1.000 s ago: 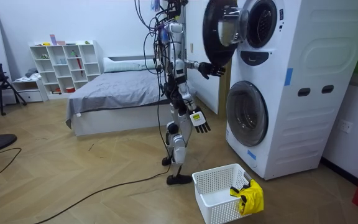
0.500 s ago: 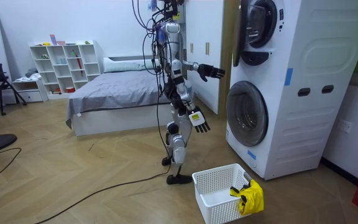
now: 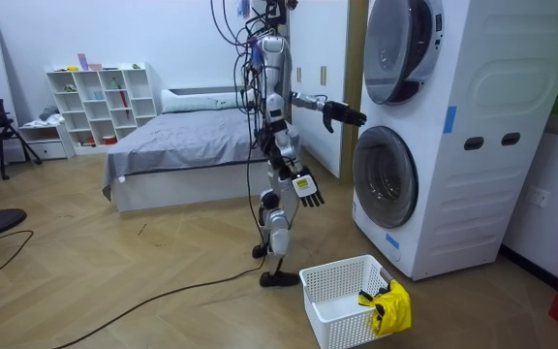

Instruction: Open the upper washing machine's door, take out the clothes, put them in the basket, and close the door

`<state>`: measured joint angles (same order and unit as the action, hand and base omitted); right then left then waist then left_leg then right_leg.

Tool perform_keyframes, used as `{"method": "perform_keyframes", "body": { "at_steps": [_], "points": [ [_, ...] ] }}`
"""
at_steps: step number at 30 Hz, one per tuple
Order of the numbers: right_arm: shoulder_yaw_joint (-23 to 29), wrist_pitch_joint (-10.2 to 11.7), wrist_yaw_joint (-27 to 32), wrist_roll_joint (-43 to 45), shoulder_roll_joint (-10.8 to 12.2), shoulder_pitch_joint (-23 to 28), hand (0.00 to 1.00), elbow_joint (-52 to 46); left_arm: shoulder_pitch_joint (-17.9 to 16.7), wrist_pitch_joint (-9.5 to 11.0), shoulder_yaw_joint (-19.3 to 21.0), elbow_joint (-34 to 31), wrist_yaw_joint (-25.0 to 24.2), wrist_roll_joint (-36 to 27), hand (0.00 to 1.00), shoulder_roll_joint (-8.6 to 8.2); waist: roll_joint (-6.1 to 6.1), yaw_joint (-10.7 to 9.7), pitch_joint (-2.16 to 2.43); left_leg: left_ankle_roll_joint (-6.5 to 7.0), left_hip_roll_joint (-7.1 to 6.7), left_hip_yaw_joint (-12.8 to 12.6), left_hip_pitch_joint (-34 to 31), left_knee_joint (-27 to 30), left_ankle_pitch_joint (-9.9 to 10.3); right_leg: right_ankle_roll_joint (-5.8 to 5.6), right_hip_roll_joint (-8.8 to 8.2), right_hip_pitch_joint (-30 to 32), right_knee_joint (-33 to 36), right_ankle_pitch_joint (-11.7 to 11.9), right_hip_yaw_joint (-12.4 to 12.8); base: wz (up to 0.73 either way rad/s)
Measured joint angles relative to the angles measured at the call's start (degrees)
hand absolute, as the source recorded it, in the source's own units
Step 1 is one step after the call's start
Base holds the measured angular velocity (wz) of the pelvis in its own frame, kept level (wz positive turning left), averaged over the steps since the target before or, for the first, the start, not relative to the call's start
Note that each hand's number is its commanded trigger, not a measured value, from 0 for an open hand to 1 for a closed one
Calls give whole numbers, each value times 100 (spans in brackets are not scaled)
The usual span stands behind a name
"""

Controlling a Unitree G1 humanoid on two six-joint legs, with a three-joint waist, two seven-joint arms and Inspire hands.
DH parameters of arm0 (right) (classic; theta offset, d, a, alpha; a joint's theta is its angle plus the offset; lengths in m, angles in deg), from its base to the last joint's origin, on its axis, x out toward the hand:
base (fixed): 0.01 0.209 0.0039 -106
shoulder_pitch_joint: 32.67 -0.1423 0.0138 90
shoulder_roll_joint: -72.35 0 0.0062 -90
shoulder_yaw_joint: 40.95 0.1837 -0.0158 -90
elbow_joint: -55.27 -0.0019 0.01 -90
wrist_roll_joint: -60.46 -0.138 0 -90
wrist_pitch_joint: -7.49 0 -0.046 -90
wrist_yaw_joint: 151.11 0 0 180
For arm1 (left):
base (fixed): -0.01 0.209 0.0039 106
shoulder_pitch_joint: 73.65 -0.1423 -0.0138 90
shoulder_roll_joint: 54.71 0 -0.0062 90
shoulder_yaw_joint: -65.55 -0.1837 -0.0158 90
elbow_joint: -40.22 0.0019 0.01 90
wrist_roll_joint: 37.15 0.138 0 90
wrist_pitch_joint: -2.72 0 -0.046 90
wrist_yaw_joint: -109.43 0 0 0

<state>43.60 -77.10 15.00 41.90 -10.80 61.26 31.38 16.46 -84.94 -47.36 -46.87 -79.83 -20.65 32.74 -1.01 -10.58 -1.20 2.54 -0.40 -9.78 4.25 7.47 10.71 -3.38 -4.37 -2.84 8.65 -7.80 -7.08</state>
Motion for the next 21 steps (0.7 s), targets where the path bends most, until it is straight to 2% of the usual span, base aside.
{"method": "perform_keyframes", "body": {
  "at_steps": [3, 6, 7, 8, 9, 11, 12, 14, 16, 17, 18, 19, 20, 21],
  "points": [
    [7, -23, 28, 22, 1, -8, 0, 11, 49, 19, 1, 329, -22, -3, 0, -107, 13, -7, -3, -4, 6, -13, 7, -2, 2, 0, 8, -3, -3, 0, -4, -2],
    [0, -121, 191, -40, 28, -37, 0, 64, 28, 79, 11, 1570, 217, -3, 0, -252, 35, 38, 7, -10, 24, -101, 56, -1, 6, 0, 27, -21, -1, 0, 4, -13],
    [-1, -131, 291, -44, 62, -24, 0, 59, -9, 65, 20, 2178, 363, 4, 0, -310, 39, 107, 21, -27, 40, -122, 62, 3, 16, 0, 43, -7, -2, 0, 6, -17],
    [-3, -131, 329, -63, 82, -4, 0, 57, -29, 65, 30, 2467, 423, 4, 0, -336, 54, 145, 23, -39, 50, -130, 64, 7, 22, 1, 51, -5, -6, 0, -4, -14],
    [3, -137, 390, -114, 129, 59, 0, 58, -162, 82, 131, 3021, 550, 60, 0, -376, 101, 200, 42, -62, 66, -134, 73, 9, 36, 25, 69, -2, -7, -14, -4, -10],
    [20, -177, 464, -166, 158, 161, 0, 100, -460, 190, 553, 4210, 831, -20, 0, -401, 162, 359, 84, -121, 124, -141, 137, 3, 77, 44, 122, -32, -5, -14, -45, -13],
    [51, -177, 464, -193, 173, 184, 0, 113, -521, 194, 744, 4510, 904, -15, 0, -407, 165, 426, 92, -135, 143, -145, 150, 2, 89, 58, 144, -37, -6, -5, -51, -19],
    [119, -177, 445, -236, 185, 286, 0, 151, -777, 225, 1696, 5358, 1325, -26, 0, -359, 210, 665, 118, -169, 201, -194, 181, -5, 109, 86, 198, -29, -6, 12, -85, -15],
    [226, -180, 434, -315, 183, 411, 0, 149, -974, 253, 2205, 5803, 1681, 11, 0, -250, 206, 812, 116, -192, 225, -178, 234, -8, 125, 88, 221, -87, -12, 13, -99, 2],
    [250, -183, 426, -309, 183, 408, 0, 149, -1049, 259, 2297, 5928, 1767, 76, 0, -210, 196, 829, 115, -198, 234, -170, 244, -7, 136, 88, 229, -123, -20, 13, -102, 5],
    [302, -186, 394, -290, 188, 430, 0, 153, -1235, 218, 2425, 6134, 1896, 247, 0, -156, 184, 844, 120, -211, 255, -156, 281, 1, 156, 88, 247, -182, -22, 13, -105, 6],
    [348, -188, 358, -301, 188, 454, 0, 177, -1435, 106, 2536, 6254, 1953, 424, 0, -123, 152, 865, 99, -222, 268, -157, 351, -9, 175, 88, 259, -244, -36, 13, -111, 0],
    [371, -188, 345, -302, 187, 448, 0, 216, -1507, 36, 2572, 6314, 1975, 457, 0, -137, 159, 893, 93, -224, 271, -171, 376, -10, 184, 88, 263, -265, -45, 12, -103, -3],
    [416, -201, 318, -320, 187, 413, 0, 347, -1608, -136, 2628, 6428, 1978, 464, 0, -190, 155, 935, 84, -227, 269, -182, 416, -9, 213, 93, 265, -305, -96, 8, -101, -5]
  ]
}}
